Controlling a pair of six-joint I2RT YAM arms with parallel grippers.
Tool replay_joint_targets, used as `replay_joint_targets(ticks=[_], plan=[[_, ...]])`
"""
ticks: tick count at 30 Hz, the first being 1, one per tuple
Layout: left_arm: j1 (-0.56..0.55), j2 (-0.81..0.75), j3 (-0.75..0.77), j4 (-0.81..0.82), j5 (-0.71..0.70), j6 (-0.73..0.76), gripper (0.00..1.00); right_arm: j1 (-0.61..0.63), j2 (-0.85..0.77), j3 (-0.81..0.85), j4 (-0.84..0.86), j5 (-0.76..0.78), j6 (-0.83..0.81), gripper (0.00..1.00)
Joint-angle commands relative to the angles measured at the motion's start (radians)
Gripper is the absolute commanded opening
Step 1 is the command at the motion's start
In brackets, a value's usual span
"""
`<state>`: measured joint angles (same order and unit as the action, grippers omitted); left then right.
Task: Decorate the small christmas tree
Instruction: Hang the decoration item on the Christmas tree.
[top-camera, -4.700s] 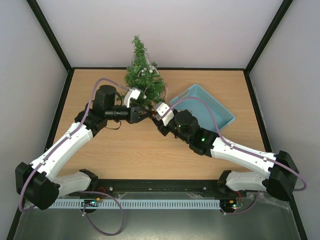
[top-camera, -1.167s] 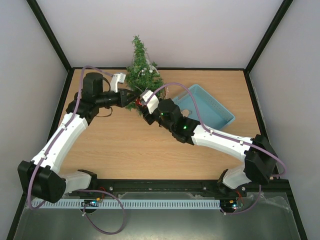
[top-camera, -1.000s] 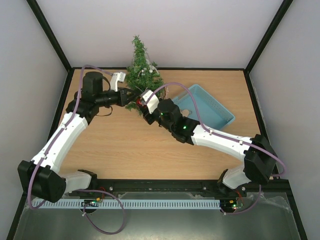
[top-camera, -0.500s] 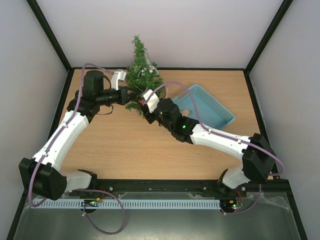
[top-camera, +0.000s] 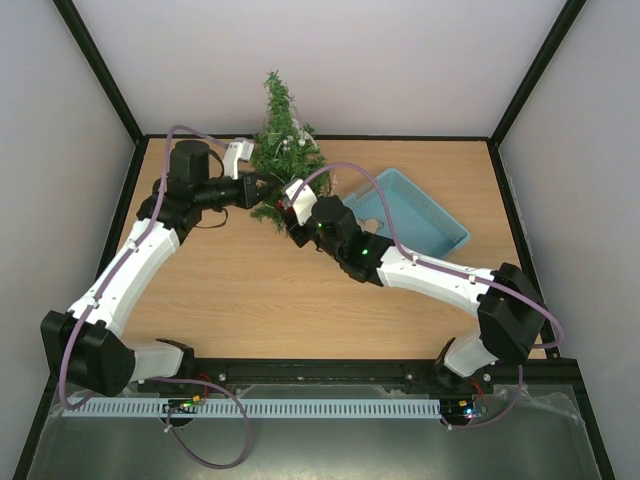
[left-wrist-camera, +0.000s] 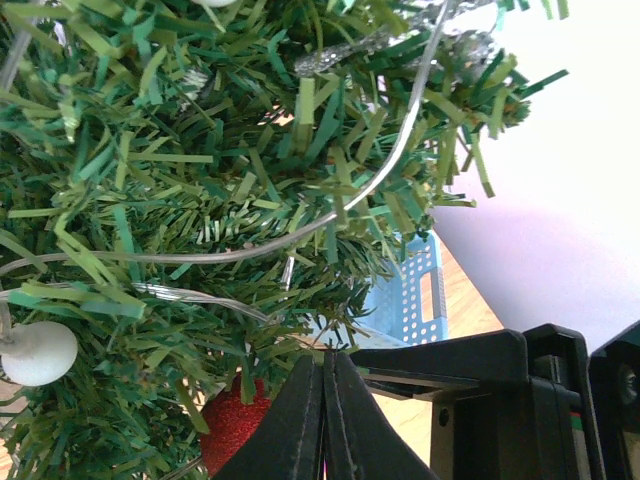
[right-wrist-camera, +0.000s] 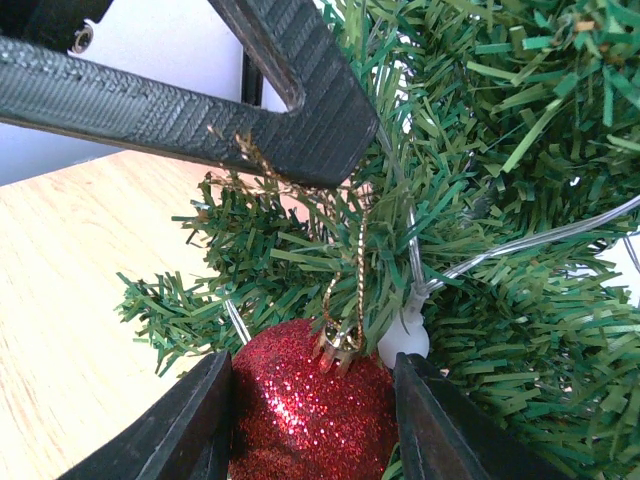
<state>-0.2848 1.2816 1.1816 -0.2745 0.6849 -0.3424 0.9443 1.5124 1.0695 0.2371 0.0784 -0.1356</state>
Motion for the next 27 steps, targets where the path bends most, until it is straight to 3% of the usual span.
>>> replay_joint_targets(ticks=[1,19,27], plan=[[0.004,0.011,0.022,0.032,-0.013,0.02,0.03,-0.006,0.002,0.029,0.011,0.017,0.014,0.41],[0.003,-0.006,-0.007,0.088,-0.008,0.006,0.03,-0.01,-0.018,0.024,0.023,0.017,0.023,0.41],[0.004,-0.1,-0.031,0.072,-0.082,0.01,0.21,-0.01,-0.023,0.016,0.021,0.012,0.027,0.41]])
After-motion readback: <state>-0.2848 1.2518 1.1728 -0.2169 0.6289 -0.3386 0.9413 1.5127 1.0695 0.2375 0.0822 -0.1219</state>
